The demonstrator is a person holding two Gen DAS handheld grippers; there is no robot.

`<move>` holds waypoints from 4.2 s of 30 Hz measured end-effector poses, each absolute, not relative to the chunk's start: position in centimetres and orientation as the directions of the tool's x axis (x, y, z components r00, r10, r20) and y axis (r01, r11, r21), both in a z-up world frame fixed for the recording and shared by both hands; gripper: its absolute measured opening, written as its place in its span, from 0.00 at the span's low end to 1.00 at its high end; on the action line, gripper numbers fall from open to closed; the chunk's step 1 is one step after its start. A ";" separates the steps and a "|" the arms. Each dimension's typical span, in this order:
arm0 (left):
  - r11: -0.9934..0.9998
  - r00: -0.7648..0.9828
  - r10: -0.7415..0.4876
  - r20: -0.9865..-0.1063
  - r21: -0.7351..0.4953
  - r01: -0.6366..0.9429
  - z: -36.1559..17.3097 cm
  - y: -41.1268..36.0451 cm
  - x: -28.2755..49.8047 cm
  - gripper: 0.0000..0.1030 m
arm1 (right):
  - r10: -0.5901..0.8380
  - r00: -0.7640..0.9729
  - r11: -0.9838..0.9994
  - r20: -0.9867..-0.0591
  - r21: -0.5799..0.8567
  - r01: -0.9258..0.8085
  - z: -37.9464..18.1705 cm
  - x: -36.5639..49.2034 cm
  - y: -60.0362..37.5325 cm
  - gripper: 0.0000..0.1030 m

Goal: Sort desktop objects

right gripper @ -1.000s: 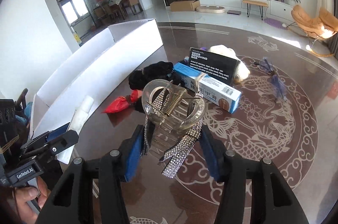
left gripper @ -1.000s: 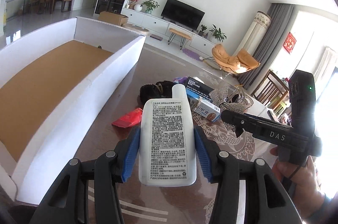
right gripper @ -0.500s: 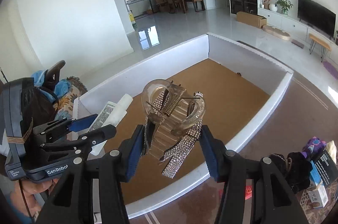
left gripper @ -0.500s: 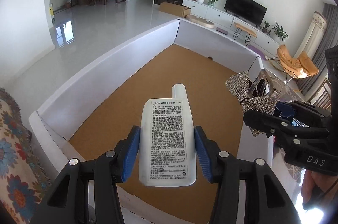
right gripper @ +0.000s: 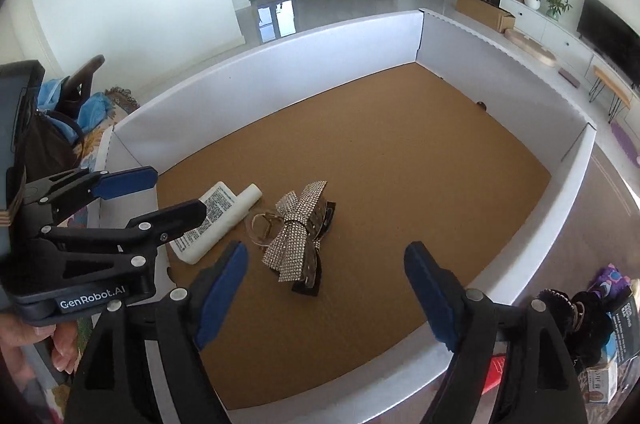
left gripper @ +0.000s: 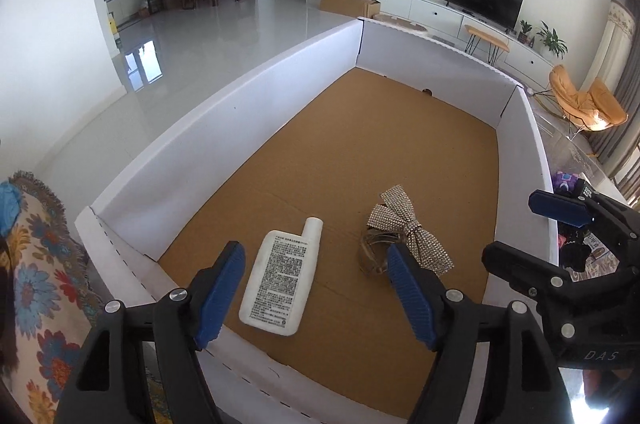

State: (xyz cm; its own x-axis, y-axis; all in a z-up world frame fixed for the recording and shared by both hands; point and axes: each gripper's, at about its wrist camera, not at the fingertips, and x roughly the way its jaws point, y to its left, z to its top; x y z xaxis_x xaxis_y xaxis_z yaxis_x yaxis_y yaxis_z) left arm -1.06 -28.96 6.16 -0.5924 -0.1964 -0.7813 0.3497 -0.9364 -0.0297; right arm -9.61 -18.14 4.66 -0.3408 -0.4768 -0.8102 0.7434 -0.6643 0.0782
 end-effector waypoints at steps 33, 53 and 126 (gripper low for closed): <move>-0.998 -0.601 0.049 -0.798 -0.023 -0.050 -1.5 -4.3 -3.8 0.85 | -0.135 -0.577 -0.975 -0.806 0.004 0.223 -4.5 -5.4 13.4 0.96; -0.999 -0.606 0.012 -0.795 -0.042 0.035 -2.9 -5.9 -3.5 0.85 | -0.119 -0.571 -0.976 -0.812 -0.009 0.217 -4.7 -5.9 13.0 1.00; -1.000 -0.579 -0.001 -0.815 0.006 -0.006 -3.1 -5.4 -2.9 1.00 | -0.117 -0.572 -0.977 -0.812 -0.010 0.213 -4.7 -5.9 13.0 1.00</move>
